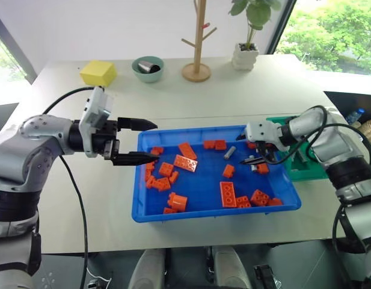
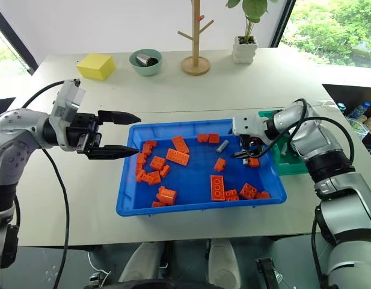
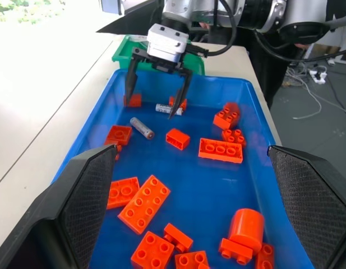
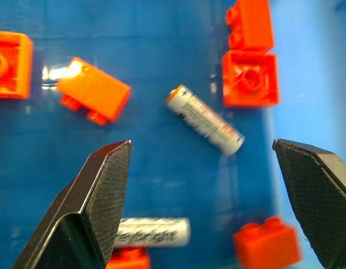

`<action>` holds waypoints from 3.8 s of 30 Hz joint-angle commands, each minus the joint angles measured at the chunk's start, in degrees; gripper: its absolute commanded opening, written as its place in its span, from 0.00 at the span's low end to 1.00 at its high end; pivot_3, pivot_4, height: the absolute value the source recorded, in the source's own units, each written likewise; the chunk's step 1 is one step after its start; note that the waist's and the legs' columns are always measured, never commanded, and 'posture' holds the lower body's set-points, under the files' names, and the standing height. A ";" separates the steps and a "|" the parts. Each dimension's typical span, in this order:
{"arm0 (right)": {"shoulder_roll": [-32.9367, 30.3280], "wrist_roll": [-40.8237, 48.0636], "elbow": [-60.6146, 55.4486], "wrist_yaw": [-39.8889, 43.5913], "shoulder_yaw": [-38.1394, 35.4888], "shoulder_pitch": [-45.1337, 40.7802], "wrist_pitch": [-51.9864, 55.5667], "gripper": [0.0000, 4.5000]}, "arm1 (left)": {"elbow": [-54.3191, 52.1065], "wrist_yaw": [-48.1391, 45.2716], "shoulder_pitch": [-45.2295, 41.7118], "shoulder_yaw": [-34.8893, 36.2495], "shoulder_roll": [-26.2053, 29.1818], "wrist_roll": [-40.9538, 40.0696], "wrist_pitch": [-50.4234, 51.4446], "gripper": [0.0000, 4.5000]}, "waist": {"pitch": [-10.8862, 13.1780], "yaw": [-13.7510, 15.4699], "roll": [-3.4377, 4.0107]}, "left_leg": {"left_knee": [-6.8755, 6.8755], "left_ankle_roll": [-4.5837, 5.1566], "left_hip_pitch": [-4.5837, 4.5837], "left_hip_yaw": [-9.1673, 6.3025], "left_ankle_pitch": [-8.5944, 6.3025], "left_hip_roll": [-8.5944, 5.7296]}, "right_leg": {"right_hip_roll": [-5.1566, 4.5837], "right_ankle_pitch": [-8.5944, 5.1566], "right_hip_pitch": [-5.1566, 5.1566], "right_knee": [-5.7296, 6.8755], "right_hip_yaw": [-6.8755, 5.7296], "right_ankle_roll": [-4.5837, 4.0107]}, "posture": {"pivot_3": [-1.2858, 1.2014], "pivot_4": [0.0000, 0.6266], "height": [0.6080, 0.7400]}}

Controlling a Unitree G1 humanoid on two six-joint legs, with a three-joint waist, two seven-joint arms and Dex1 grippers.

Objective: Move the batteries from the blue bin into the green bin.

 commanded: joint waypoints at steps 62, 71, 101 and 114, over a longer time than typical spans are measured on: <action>-10.24 8.77 -41.47 -23.41 -43.69 32.51 60.83 0.23 | 3.83 -1.21 -4.36 -1.37 -3.85 2.19 -3.68 1.00 | -0.02 0.87 0.00 | 0.05 0.01 0.00 0.04 0.00 0.00 | -0.06 0.00 0.06 0.00 -0.02 -0.01 | 0.52 0.24 0.71; -8.02 13.93 -45.29 -29.56 -43.84 29.17 66.59 0.85 | 4.35 -1.45 -5.14 -1.85 -4.85 2.83 -3.72 1.00 | -0.02 0.18 0.01 | 0.05 0.02 0.04 0.05 0.00 0.03 | -0.05 0.00 0.06 0.03 -0.01 -0.01 | 0.52 0.24 0.71; 11.53 18.80 -54.90 -51.90 -28.03 26.33 87.36 0.85 | 2.35 1.02 -3.96 -0.60 -4.40 1.48 -2.23 1.00 | -0.03 1.43 0.00 | 0.10 0.03 -0.10 -0.16 0.00 -0.09 | -0.05 0.00 0.06 -0.02 -0.05 -0.01 | 0.52 0.24 0.71; 11.55 19.15 -61.91 -57.06 -23.80 23.46 95.47 0.85 | 1.32 1.87 -2.54 0.27 -4.30 0.97 -2.70 1.00 | -0.03 1.27 0.00 | 0.10 0.03 -0.10 -0.18 0.00 -0.08 | -0.04 0.00 0.05 -0.01 -0.05 -0.01 | 0.52 0.24 0.71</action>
